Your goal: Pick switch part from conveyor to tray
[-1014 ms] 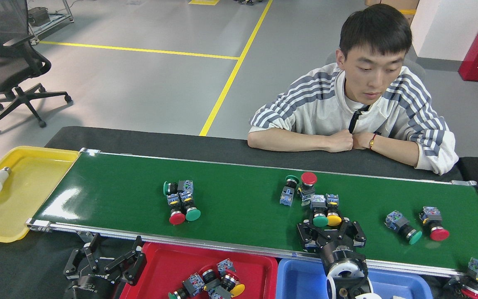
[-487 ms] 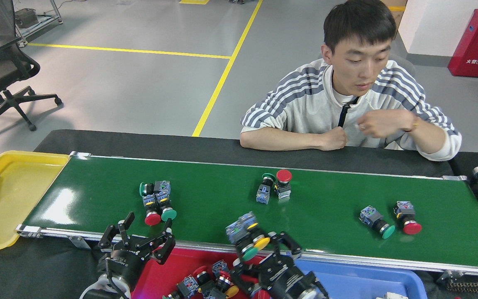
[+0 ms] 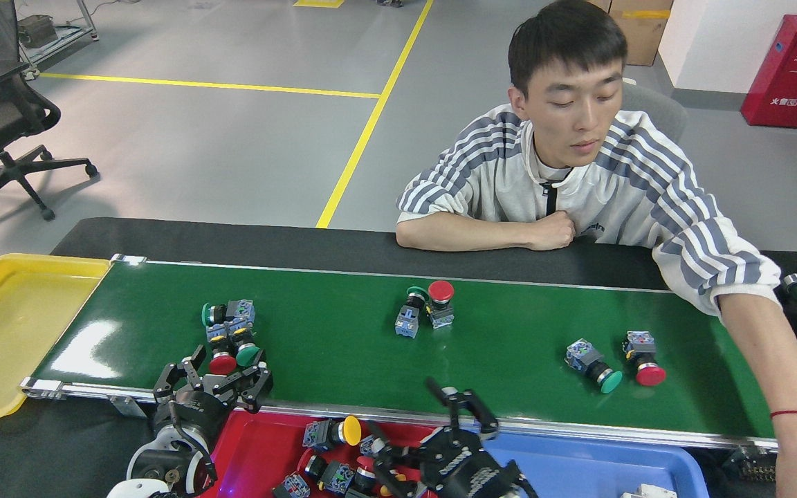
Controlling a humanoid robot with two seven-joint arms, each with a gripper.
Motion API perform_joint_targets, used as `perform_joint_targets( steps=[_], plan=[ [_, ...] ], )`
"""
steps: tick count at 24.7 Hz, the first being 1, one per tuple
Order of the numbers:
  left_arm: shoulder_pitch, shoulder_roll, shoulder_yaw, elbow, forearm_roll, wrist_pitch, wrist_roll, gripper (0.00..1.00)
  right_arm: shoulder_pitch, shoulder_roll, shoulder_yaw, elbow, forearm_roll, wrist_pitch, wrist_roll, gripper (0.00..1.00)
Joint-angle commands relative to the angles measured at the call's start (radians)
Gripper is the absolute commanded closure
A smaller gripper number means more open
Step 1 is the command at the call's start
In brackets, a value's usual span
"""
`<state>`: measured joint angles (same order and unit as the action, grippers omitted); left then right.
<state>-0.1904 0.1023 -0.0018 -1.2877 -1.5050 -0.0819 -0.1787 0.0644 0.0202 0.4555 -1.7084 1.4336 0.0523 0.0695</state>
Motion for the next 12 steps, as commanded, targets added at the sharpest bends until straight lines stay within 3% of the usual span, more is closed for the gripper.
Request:
perform_joint_targets(
  steps=[1,6,9,10,12],
  plan=[
    [-0.032,0.011,0.016,0.022,0.003,0.001,0.004,0.0,0.006,0.004,-0.012,-0.017,-0.002,0.172,-0.08,0.0],
    [-0.11,0.04,0.034,0.12,0.005,0.068,0.004,0.0,0.097,0.003,-0.018,-0.03,-0.004,0.463,-0.189,0.0],
    [-0.15,0.043,0.032,0.185,0.005,0.1,0.007,0.01,0.141,0.001,-0.051,-0.025,-0.007,0.511,-0.192,0.0],
    [-0.156,0.045,0.032,0.199,0.005,0.106,0.01,0.05,0.149,0.006,-0.066,-0.023,-0.009,0.514,-0.189,0.0],
    [-0.156,0.045,0.031,0.206,0.005,0.106,0.011,0.27,0.14,0.009,-0.087,-0.014,-0.027,0.515,-0.18,0.0]
  ],
)
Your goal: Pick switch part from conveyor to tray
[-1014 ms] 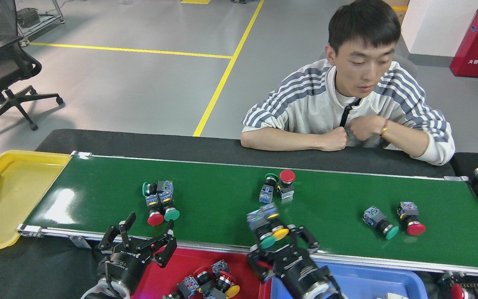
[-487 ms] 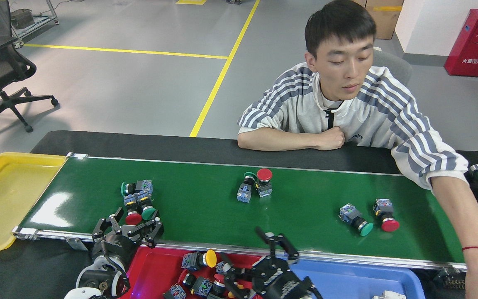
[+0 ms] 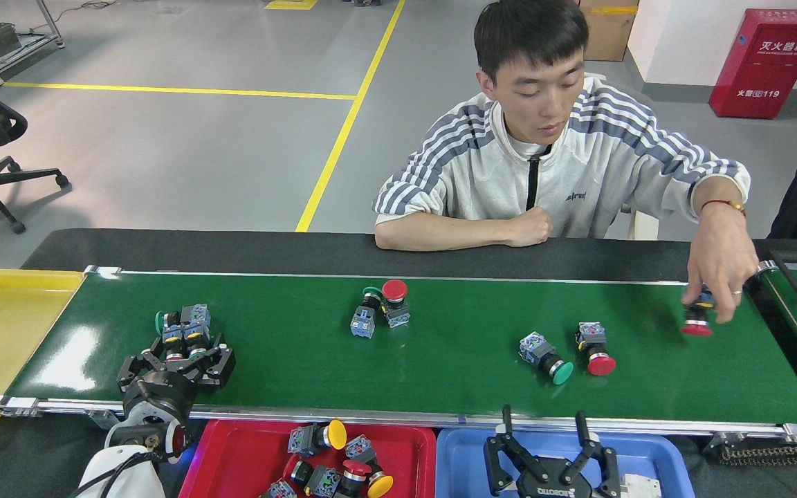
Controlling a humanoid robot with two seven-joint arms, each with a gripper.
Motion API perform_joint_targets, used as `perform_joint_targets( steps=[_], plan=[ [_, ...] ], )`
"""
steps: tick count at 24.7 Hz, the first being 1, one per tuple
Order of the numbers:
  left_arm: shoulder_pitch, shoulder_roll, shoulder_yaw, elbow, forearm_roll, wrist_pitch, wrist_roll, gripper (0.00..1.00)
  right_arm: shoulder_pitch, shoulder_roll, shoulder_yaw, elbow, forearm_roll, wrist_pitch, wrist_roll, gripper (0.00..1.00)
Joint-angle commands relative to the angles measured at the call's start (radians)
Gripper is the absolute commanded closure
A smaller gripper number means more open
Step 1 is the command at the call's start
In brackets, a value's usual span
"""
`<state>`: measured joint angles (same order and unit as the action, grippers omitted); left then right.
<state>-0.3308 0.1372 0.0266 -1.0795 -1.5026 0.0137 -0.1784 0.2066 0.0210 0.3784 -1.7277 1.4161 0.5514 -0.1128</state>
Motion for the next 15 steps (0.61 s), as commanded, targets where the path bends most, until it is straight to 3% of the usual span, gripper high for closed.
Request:
perform_joint_targets(
  steps=[1,4,7,9,13,15],
  plan=[
    [-0.014,0.01,0.003,-0.002,0.008,0.006,0.011,0.35,-0.007,0.008,-0.01,0.008,-0.016,0.016,0.004,0.0],
    [-0.002,0.013,-0.007,-0.01,0.102,-0.024,0.014,0.73,-0.045,-0.006,-0.007,0.017,-0.028,0.012,0.061,0.0],
    [0.032,0.01,-0.007,-0.077,0.142,-0.141,0.016,0.88,-0.105,-0.007,0.001,0.051,-0.023,0.009,0.137,0.0],
    [0.085,0.01,-0.007,-0.16,0.145,-0.23,0.017,0.88,-0.151,-0.004,0.008,0.074,-0.019,0.009,0.191,0.0],
    [0.236,-0.002,-0.007,-0.378,0.15,-0.583,0.016,0.86,-0.236,-0.004,0.008,0.141,-0.019,0.009,0.211,0.0],
    [0.309,-0.002,-0.008,-0.451,0.151,-0.721,0.016,0.7,-0.266,-0.004,0.008,0.18,-0.022,0.005,0.219,0.0]
  ],
)
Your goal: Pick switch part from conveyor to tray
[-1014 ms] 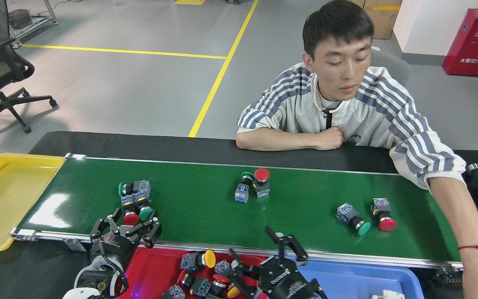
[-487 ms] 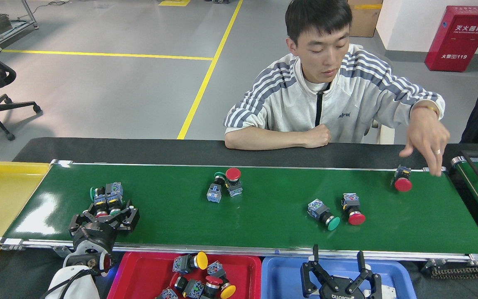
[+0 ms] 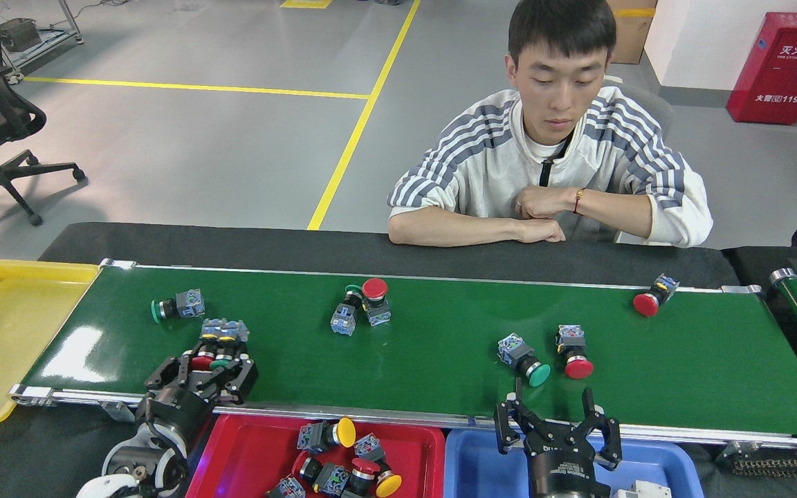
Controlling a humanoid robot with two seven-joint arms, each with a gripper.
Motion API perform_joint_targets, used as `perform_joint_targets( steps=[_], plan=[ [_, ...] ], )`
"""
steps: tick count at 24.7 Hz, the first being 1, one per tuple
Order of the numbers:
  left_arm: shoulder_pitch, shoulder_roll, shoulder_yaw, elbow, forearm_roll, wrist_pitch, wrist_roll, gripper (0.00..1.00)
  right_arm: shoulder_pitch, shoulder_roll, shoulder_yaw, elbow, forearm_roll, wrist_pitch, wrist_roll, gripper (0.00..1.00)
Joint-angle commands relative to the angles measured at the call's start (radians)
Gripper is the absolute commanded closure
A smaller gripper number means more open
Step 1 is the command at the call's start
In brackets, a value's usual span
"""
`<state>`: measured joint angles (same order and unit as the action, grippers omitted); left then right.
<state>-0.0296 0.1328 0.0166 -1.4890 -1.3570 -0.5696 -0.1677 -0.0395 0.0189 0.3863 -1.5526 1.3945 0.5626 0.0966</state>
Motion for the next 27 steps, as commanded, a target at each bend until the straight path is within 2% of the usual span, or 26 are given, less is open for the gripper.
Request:
perform_joint_targets(
  steps=[1,2,3,10,12,13,15,17,18,22,24,27],
  plan=[
    [0.028,0.001,0.002,-0.062,0.006,-0.179,0.002,0.49,-0.031,-0.001,0.0,0.019,0.0,-0.006,0.018,0.0],
    [0.042,-0.001,0.0,-0.077,0.003,-0.211,0.002,0.16,-0.043,0.004,0.0,0.037,-0.002,-0.007,0.026,0.0],
    [0.048,-0.002,-0.003,-0.085,0.001,-0.214,0.004,0.0,-0.051,0.009,0.0,0.052,-0.002,-0.007,0.028,0.0],
    [0.05,-0.007,0.016,-0.083,0.003,-0.201,0.004,0.0,-0.119,0.052,0.0,0.167,-0.006,-0.007,0.026,0.03],
    [0.05,-0.01,0.051,-0.083,0.003,-0.144,0.004,0.0,-0.142,0.058,0.0,0.197,-0.005,-0.006,0.026,0.07],
    [0.05,-0.01,0.071,-0.083,0.003,-0.069,0.004,0.0,-0.16,0.058,0.0,0.215,-0.005,-0.006,0.026,0.1],
    [0.05,-0.01,0.117,-0.073,-0.001,0.134,0.005,0.0,-0.191,0.061,0.0,0.25,-0.003,-0.007,0.026,0.2],
    [0.05,-0.007,0.152,-0.066,-0.002,0.269,0.005,0.0,-0.212,0.064,0.002,0.267,-0.002,-0.01,0.026,0.3],
    [0.046,-0.005,0.171,-0.056,-0.001,0.309,0.005,0.0,-0.217,0.064,0.002,0.27,0.0,-0.021,0.028,0.38],
    [0.05,0.008,0.221,-0.042,0.001,0.309,0.007,0.0,-0.227,0.065,0.002,0.293,0.003,-0.102,0.031,0.86],
    [0.054,0.008,0.22,-0.045,0.001,0.3,0.007,0.0,-0.227,0.064,0.002,0.293,0.001,-0.107,0.031,0.96],
    [0.073,0.011,0.22,-0.051,-0.002,0.244,0.023,0.0,-0.227,0.065,0.002,0.287,0.0,-0.122,0.029,0.98]
  ],
)
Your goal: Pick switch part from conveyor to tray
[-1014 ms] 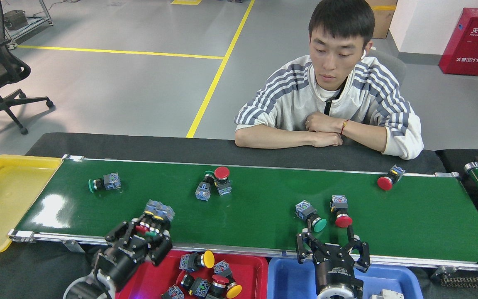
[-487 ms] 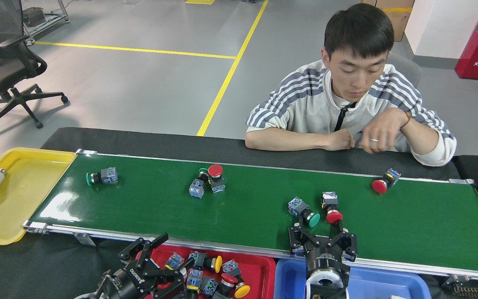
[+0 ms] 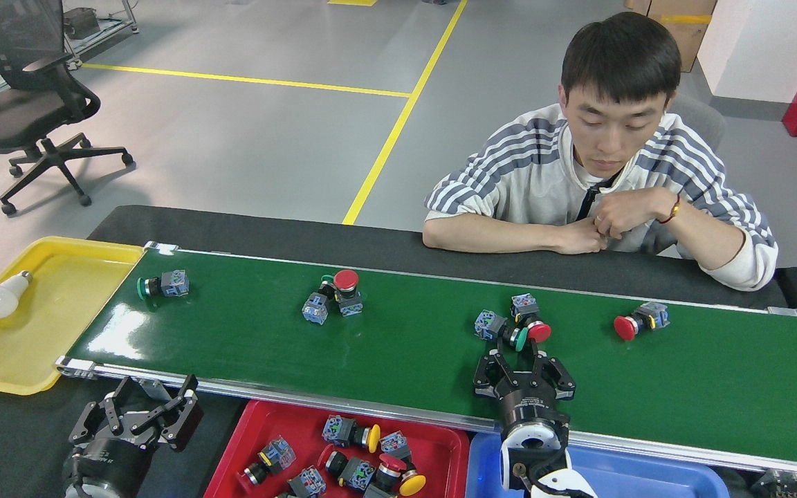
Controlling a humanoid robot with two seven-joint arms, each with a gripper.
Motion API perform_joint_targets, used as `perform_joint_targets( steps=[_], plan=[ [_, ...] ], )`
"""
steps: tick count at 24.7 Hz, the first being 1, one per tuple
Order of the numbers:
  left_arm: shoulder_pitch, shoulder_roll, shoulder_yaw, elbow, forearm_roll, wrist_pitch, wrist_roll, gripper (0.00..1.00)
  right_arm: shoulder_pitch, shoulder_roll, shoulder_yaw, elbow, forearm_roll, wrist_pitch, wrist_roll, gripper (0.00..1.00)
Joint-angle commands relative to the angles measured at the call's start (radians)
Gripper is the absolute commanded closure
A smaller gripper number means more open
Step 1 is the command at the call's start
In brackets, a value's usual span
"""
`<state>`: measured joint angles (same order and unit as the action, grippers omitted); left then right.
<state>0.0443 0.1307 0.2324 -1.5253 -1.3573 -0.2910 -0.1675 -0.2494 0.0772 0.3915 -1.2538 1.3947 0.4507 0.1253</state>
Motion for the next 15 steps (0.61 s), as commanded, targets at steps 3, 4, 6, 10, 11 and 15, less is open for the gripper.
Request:
perform_joint_targets(
  steps=[3,4,6,10,11,15],
  plan=[
    [0.017,0.023,0.011,-0.013,-0.006,-0.103,0.068,0.0,-0.016,0.007,0.001,-0.024,0.003,-0.014,-0.004,0.98],
    [0.02,0.03,0.011,-0.012,-0.008,-0.109,0.071,0.0,-0.013,0.006,0.013,-0.039,0.003,-0.015,-0.006,0.98],
    [0.025,0.044,0.011,-0.009,-0.014,-0.112,0.071,0.0,-0.002,0.001,0.05,-0.087,0.003,-0.017,-0.007,0.98],
    [0.005,0.073,0.002,0.001,-0.06,-0.116,0.072,0.0,0.068,-0.002,0.208,-0.252,0.004,-0.124,-0.007,0.98],
    [-0.006,0.085,-0.004,0.022,-0.06,-0.116,0.072,0.0,0.087,-0.007,0.266,-0.291,0.006,-0.161,-0.009,0.89],
    [-0.162,0.135,-0.091,0.145,-0.056,-0.119,0.076,0.0,0.117,-0.016,0.415,-0.315,0.04,-0.283,-0.009,0.01]
  ],
)
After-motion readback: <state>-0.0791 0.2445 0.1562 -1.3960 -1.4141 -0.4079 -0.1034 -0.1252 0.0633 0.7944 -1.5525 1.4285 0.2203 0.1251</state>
